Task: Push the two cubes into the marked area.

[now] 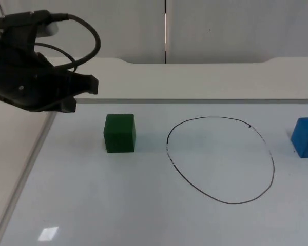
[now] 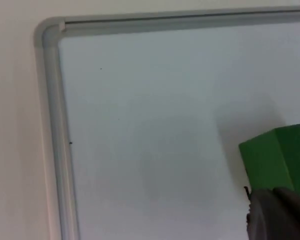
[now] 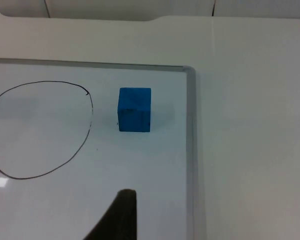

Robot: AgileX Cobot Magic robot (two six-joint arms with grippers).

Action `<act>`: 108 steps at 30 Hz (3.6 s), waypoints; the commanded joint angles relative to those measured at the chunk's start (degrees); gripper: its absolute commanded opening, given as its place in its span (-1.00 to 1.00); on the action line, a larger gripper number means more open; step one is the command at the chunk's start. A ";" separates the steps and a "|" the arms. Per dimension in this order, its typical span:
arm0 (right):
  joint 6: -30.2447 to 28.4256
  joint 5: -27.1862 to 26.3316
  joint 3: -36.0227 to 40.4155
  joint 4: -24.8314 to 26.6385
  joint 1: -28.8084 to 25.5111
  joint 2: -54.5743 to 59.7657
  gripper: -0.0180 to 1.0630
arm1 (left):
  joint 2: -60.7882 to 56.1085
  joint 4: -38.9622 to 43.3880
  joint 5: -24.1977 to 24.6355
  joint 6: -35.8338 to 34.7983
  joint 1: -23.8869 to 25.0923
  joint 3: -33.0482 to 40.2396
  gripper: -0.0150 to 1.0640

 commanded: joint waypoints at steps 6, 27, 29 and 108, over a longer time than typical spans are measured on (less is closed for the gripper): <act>-0.18 -0.34 0.07 -0.24 -0.27 -0.21 0.99 | 4.52 -1.13 -0.48 0.00 -0.35 -3.34 -0.94; -0.18 -0.34 0.07 -0.24 -0.27 -0.21 0.99 | 13.80 -2.53 -0.46 -0.21 -0.35 -7.44 -0.94; -0.18 -0.34 0.07 -0.24 -0.27 -0.21 0.99 | 14.47 -2.53 -0.23 -0.21 -0.35 -7.76 -0.94; -0.18 -0.34 0.07 -0.24 -0.27 -0.21 0.99 | 17.10 -5.66 -5.65 0.27 -10.92 -9.15 -0.94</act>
